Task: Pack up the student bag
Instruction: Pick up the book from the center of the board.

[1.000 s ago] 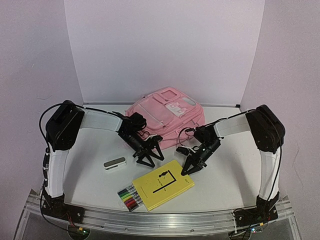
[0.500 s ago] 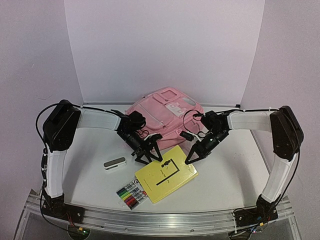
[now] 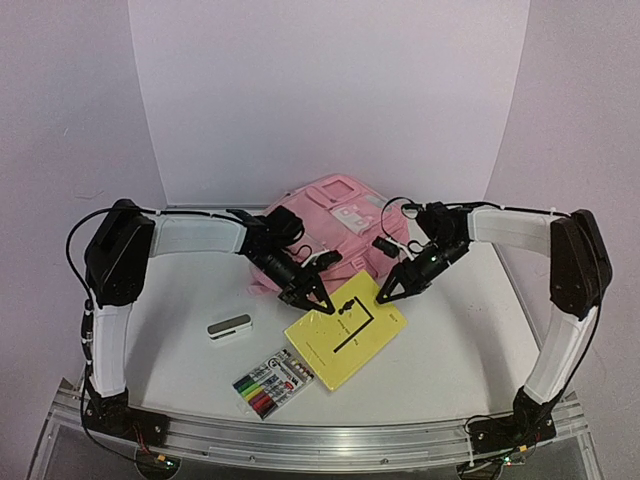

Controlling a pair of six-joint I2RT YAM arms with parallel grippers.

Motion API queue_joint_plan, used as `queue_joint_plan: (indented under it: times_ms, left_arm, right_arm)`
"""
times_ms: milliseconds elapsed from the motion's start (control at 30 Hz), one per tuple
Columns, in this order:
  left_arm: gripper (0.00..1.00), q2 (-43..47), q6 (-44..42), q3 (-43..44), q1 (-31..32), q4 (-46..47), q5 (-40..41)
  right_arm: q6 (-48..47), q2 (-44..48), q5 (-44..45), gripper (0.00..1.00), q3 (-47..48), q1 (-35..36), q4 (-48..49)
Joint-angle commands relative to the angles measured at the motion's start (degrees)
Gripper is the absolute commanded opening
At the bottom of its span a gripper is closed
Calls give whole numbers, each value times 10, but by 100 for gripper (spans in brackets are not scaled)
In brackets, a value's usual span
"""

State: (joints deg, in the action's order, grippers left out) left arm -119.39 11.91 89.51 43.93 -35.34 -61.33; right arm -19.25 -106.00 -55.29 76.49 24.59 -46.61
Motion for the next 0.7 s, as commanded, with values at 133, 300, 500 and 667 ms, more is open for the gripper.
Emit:
queue_joint_plan:
  times_ms: [133, 300, 500, 667]
  left_arm:
    - [0, 113, -52, 91, 8, -115, 94]
    - [0, 124, -77, 126, 28, -122, 89]
    - [0, 111, -89, 184, 48, -145, 99]
    - [0, 108, -97, 220, 49, -154, 116]
  right_arm:
    - [-236, 56, 41, 98, 152, -48, -269]
    - [-304, 40, 2, 98, 170, -46, -341]
    - [-306, 30, -27, 95, 194, -20, -340]
    - [-288, 24, -65, 53, 196, -6, -340]
